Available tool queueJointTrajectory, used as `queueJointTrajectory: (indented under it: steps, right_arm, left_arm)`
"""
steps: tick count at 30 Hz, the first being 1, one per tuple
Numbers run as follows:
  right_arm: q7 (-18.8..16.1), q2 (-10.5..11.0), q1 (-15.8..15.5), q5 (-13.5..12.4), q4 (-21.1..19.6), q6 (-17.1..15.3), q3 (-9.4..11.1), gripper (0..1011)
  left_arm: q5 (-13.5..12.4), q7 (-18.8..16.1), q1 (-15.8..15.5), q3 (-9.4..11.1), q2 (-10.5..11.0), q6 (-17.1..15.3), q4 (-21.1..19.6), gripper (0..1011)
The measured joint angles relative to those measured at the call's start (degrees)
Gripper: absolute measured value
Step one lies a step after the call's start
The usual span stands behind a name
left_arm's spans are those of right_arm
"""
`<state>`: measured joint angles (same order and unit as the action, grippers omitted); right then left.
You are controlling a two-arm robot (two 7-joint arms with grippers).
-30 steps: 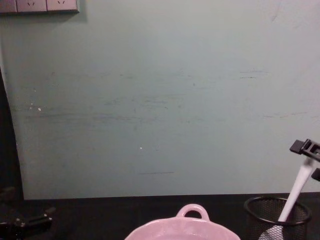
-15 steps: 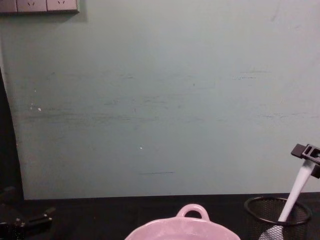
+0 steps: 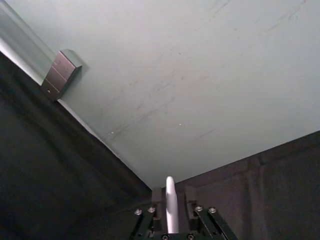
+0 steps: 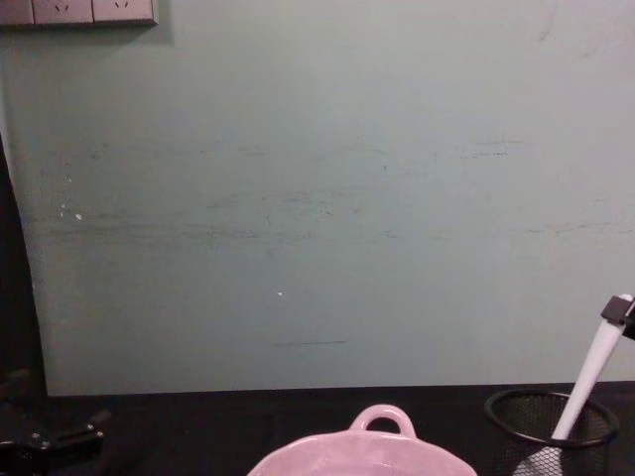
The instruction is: Use the one hand to pick up the spoon and stir the clear water in the bowl.
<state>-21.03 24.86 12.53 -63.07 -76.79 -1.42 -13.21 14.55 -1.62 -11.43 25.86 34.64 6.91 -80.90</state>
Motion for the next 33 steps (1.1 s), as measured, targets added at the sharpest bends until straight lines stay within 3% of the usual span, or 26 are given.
queueJointTrajectory:
  steps: [7,11,15,18,20,25,33]
  right_arm:
    - [0.7,1.0,-0.5,0.4,-2.4,0.2,0.2,94]
    - [1.3,2.0,-0.5,2.2,-4.4,0.8,-0.1,75]
    - [2.2,3.0,-0.1,5.3,-6.5,1.4,-0.7,75]
    - [3.3,4.3,0.7,9.5,-8.6,1.7,-1.6,75]
    - [3.6,4.8,1.1,10.9,-9.6,1.4,-2.0,75]
    - [4.1,7.0,3.3,14.8,-13.4,-1.7,-3.1,75]
    - [3.8,9.5,7.2,18.0,-18.8,-8.4,-4.9,75]
  left_arm:
    - [0.0,0.0,0.0,0.0,0.0,0.0,0.0,1011]
    - [0.0,0.0,0.0,0.0,0.0,0.0,0.0,1011]
    - [0.0,0.0,0.0,0.0,0.0,0.0,0.0,1011]
    - [0.0,0.0,0.0,0.0,0.0,0.0,0.0,1011]
    - [0.0,0.0,0.0,0.0,0.0,0.0,0.0,1011]
    - [0.0,0.0,0.0,0.0,0.0,0.0,0.0,1011]
    - [0.0,0.0,0.0,0.0,0.0,0.0,0.0,1011]
